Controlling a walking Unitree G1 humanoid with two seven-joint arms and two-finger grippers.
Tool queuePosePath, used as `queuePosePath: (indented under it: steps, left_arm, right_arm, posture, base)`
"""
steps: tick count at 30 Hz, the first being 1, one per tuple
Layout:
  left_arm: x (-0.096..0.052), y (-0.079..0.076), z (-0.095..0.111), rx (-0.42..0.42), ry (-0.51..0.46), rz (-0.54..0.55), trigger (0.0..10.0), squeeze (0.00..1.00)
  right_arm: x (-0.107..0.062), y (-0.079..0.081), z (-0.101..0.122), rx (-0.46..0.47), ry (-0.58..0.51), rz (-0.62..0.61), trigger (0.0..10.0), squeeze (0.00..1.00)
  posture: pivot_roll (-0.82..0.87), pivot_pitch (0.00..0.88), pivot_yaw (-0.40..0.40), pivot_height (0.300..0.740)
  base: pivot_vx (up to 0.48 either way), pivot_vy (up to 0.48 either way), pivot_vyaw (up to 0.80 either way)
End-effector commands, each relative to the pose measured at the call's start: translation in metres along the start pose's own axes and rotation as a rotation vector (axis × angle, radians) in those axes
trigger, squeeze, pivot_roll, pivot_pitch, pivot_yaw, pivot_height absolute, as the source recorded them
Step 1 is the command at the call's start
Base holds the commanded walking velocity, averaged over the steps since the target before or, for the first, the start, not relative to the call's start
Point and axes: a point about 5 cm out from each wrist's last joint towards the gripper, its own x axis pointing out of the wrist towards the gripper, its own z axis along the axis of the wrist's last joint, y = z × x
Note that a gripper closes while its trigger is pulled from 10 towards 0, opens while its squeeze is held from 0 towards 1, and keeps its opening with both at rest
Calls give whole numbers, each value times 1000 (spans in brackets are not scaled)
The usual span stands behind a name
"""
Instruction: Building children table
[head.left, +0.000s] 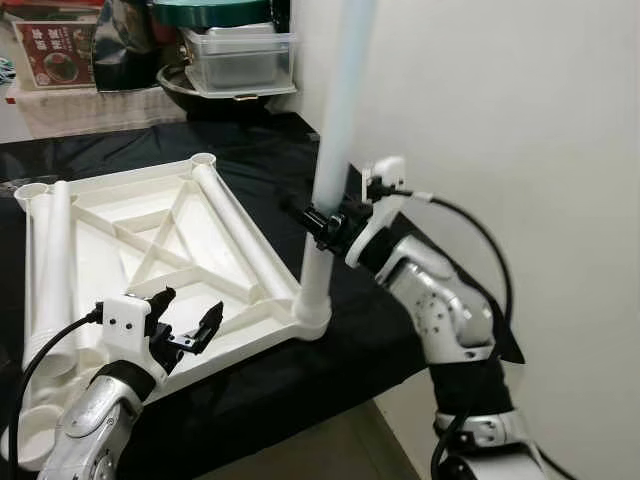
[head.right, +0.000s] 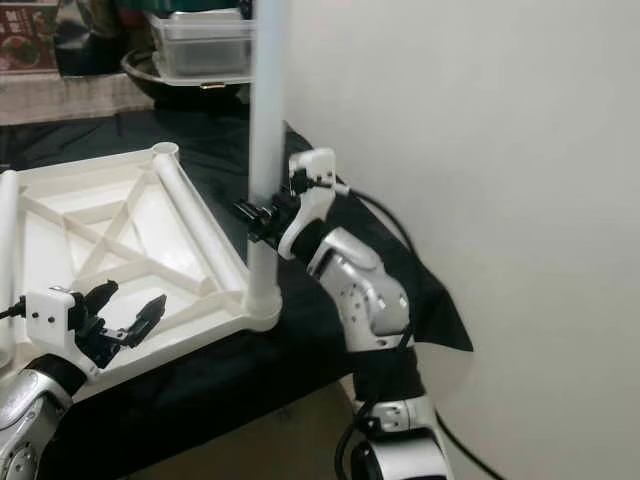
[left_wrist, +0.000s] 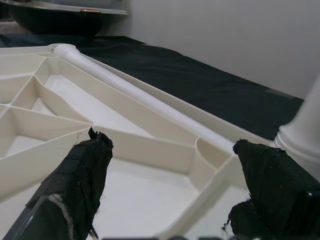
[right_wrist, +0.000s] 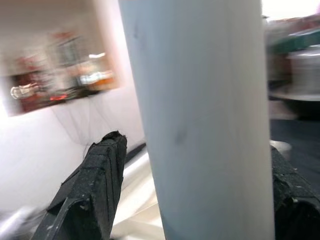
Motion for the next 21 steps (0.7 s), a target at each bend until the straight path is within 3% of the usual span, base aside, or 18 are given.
queuePosePath:
  steps: [1, 2, 4, 6, 7, 8, 9, 12, 13, 14, 15, 16, 18, 19, 21]
  left_arm:
    - [0, 0, -3, -21, -1, 5, 10000, 0]
    - [0, 0, -3, -25, -2, 5, 10000, 0]
    - [0, 0, -3, -25, -2, 5, 10000, 0]
    - [1, 0, -3, -31, -4, 3, 10000, 0]
    - [1, 0, -3, -31, -4, 3, 10000, 0]
    - [1, -1, -3, -34, -5, 4, 10000, 0]
    - [0, -1, -3, -36, -6, 5, 10000, 0]
    - [0, -1, -3, -38, -7, 5, 10000, 0]
    - [0, -1, -3, -39, -7, 3, 10000, 0]
    - [0, -1, -3, -39, -7, 3, 10000, 0]
    - [0, -1, -2, -40, -7, 2, 10000, 0]
    - [0, -1, -2, -40, -7, 2, 10000, 0]
    - [-1, -1, -2, -40, -8, 1, 10000, 0]
    - [-1, -1, -2, -40, -8, 1, 10000, 0]
    - [-2, -1, -2, -41, -8, 1, 10000, 0]
  right_arm:
    - [5, 14, -4, 25, 23, 127, 10000, 0]
    - [2, 19, -9, 9, 82, 219, 10000, 0]
    - [2, 19, -9, 9, 82, 219, 10000, 0]
    - [-9, 28, -31, 34, 197, 392, 10000, 0]
    - [-9, 28, -31, 34, 197, 392, 10000, 0]
    - [-10, 26, -44, 43, 238, 377, 3412, 0]
    - [-9, 21, -53, 30, 262, 338, 0, 0]
    - [-3, -1, -62, 14, 262, 111, 0, 0]
    - [-2, -15, -61, 37, 240, -50, 0, 0]
    - [-2, -15, -61, 37, 240, -50, 0, 0]
    - [-2, -27, -61, 58, 226, -198, 0, 0]
    - [-2, -27, -61, 58, 226, -198, 0, 0]
    - [-13, -49, -60, 50, 222, -525, 0, 0]
    - [-13, -49, -60, 50, 222, -525, 0, 0]
    - [-26, -56, -59, 10, 230, -727, 0, 0]
  posture:
    - [126, 0, -112, 740]
    - [132, 0, -118, 740]
    - [132, 0, -118, 740]
    - [150, 0, -131, 740]
    - [150, 0, -131, 740]
    - [154, 0, -133, 740]
    - [151, 0, -130, 740]
    - [147, 0, -128, 740]
    - [146, 0, -127, 740]
    - [146, 0, -127, 740]
    - [142, 0, -124, 740]
    - [142, 0, -124, 740]
    - [143, 0, -123, 740]
    - [143, 0, -123, 740]
    - [142, 0, -122, 740]
  base:
    - [0, 0, 0]
    - [0, 0, 0]
    - [0, 0, 0]
    - [0, 0, 0]
    - [0, 0, 0]
    - [0, 0, 0]
    - [0, 0, 0]
    - [0, 0, 0]
    - [0, 0, 0]
    - [0, 0, 0]
    - [0, 0, 0]
    - [0, 0, 0]
    - [0, 0, 0]
    - [0, 0, 0]
    - [0, 0, 0]
